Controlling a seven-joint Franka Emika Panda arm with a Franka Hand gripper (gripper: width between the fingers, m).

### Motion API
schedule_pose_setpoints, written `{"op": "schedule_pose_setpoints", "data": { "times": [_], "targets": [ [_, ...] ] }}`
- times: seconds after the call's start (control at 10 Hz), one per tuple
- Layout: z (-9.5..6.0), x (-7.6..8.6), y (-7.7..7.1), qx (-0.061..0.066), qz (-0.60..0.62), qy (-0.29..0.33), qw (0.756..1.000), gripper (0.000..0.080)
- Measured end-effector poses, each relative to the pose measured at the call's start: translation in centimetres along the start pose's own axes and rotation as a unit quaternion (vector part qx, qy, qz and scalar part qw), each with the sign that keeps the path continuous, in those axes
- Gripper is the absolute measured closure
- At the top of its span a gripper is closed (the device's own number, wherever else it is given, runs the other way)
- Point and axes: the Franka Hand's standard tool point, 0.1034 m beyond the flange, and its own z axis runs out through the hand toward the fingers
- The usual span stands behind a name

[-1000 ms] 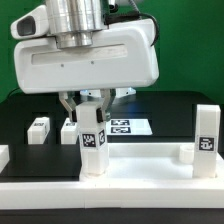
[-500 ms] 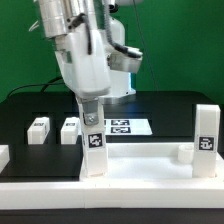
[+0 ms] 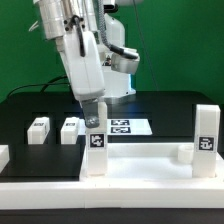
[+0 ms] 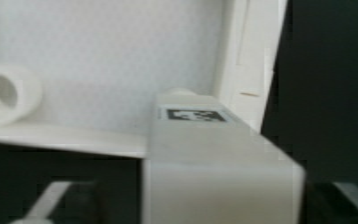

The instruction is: Assemble desk

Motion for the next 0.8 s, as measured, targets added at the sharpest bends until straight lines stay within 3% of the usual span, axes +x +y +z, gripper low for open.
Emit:
{"op": "schedule_pose_setpoints", "data": {
  "times": [0.1, 0.2, 0.6, 0.7, 0.8],
  "targets": [
    [-0.04, -0.32, -0.27, -0.005, -0.104, 0.004, 0.995, 0.0215],
    [0.03, -0.82, -0.52, -0.009, -0.205, 0.004, 0.979, 0.0163],
    [0.03, -0.53, -0.38, -0.010, -0.294, 0.005, 0.956, 0.0151],
    [0.03, -0.52, -0.38, -0.012, -0.346, 0.005, 0.938, 0.0151],
    [0.02, -0.62, -0.47, -0.026, -0.449, 0.010, 0.893, 0.0151]
  ]
}}
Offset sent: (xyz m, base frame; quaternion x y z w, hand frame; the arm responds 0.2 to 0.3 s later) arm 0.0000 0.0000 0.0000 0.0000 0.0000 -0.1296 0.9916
